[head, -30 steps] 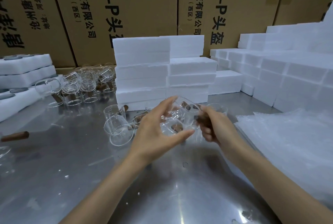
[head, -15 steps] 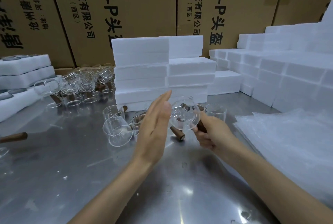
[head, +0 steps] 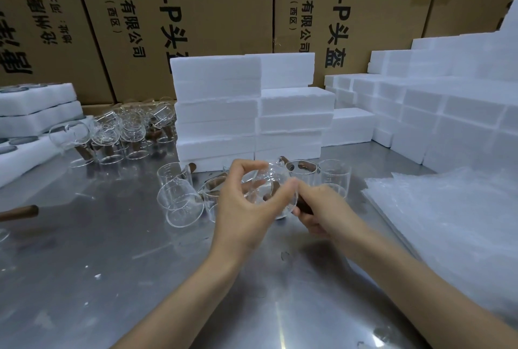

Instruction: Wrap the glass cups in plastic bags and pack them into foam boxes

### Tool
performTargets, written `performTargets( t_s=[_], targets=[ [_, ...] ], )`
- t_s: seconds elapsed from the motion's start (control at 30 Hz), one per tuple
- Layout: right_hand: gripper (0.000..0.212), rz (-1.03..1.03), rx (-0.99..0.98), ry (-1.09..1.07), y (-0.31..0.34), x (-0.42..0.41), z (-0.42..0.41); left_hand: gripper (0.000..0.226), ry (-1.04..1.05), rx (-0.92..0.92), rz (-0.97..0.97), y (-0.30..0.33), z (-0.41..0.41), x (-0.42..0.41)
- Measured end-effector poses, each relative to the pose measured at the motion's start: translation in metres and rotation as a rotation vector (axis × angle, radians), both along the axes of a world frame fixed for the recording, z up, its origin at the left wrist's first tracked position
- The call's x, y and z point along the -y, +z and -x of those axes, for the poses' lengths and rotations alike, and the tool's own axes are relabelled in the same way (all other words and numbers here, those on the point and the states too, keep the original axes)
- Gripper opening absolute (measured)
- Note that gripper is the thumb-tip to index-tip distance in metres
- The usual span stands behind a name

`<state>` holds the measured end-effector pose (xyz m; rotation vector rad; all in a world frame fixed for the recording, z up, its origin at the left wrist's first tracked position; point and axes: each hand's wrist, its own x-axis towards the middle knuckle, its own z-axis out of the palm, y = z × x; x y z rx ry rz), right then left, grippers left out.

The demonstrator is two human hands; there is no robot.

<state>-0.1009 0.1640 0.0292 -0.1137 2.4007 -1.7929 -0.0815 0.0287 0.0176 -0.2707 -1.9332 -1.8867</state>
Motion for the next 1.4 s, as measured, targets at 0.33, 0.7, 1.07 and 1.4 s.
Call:
performTargets(
  t_s=[0.33, 0.7, 1.07, 1.4],
  targets=[
    [0.048, 0.213, 0.122, 0.088, -0.003, -0.015, 0.007, 0.074, -0.208, -0.013, 0.253, 0.009, 0.000, 0.011],
    [0.048, 0.221, 0.150, 0.156, 0.002, -0.017, 0.006, 0.055, -0.547, 0.131, -0.002, 0.018, 0.005, 0.032],
    [0.046, 0.101, 0.026, 0.057, 0.004, -0.012, 0.005, 0.050, -0.379, 0.158, -0.354, 0.016, 0.000, 0.013],
    [0.064, -0.131, -0.469, -0.106, -0.008, -0.004, 0.008, 0.064, -0.158, 0.083, -0.124, 0.003, -0.002, 0.000]
  ],
)
